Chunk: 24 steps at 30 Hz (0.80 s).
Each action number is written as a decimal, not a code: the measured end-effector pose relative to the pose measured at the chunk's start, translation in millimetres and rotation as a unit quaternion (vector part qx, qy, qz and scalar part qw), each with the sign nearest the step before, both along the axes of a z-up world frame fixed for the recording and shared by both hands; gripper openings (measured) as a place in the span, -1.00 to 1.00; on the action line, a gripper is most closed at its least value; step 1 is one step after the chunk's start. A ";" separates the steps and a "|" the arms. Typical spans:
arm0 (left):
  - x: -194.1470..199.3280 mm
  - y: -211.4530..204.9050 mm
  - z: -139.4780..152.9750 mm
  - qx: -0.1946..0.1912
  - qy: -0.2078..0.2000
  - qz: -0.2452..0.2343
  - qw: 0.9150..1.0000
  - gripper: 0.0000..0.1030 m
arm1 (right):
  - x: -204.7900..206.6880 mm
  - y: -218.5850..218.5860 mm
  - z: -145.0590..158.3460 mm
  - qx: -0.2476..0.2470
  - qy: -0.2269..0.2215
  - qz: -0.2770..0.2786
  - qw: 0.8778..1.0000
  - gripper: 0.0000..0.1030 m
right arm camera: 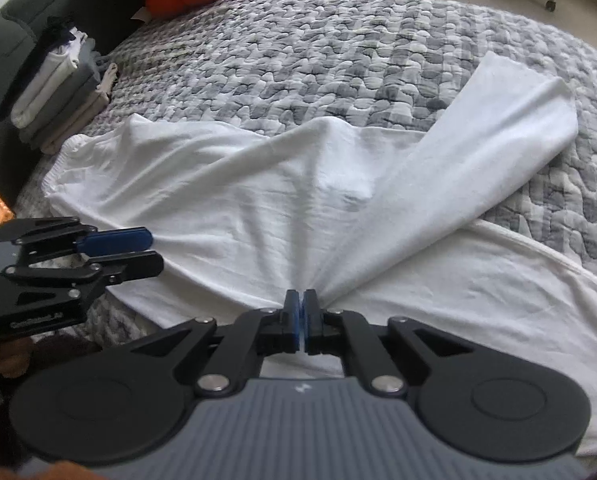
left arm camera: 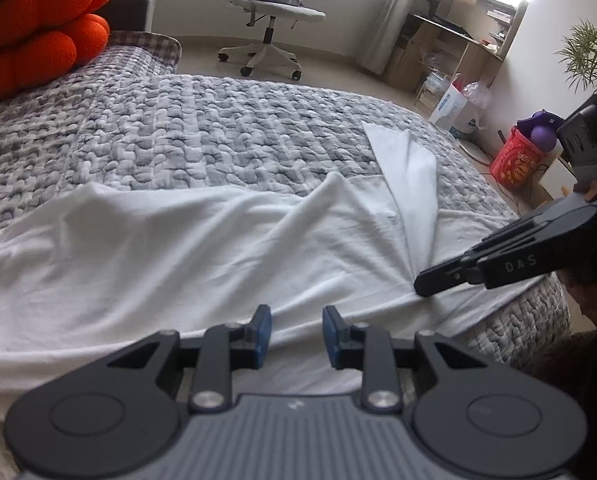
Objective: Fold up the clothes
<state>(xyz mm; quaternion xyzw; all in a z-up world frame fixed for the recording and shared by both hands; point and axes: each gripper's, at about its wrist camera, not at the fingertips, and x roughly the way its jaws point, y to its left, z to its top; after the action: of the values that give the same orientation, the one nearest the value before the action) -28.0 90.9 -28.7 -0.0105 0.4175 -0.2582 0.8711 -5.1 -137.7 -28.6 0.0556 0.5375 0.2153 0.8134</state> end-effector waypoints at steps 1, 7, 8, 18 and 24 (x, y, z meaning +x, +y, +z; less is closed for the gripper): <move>0.1 -0.8 1.7 0.000 -0.002 -0.001 1.000 -0.43 | -0.1 -2.5 1.7 0.007 0.002 0.001 1.000 -0.73; -1.5 -18.4 13.3 -0.011 -0.025 -0.021 0.999 -0.43 | 1.4 -29.3 20.3 0.031 -0.027 -0.019 0.999 -0.22; -1.4 -22.7 13.8 -0.014 -0.028 -0.025 0.999 -0.43 | 2.5 -33.6 22.8 0.030 -0.036 -0.026 0.999 -0.21; 11.7 -70.3 -0.2 -0.049 -0.011 -0.054 0.997 -0.45 | 43.0 -65.6 29.9 0.022 -0.097 -0.107 0.989 -0.21; 20.1 -84.6 -8.1 -0.075 0.004 -0.059 0.995 -0.45 | 71.0 -67.6 23.9 0.002 -0.113 -0.125 0.986 -0.21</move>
<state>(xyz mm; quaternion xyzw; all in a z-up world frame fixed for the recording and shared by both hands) -7.9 6.3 -36.7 -0.0517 0.4004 -0.3399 0.8494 65.9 -205.3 -4.7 0.0996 0.4301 0.1179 0.8895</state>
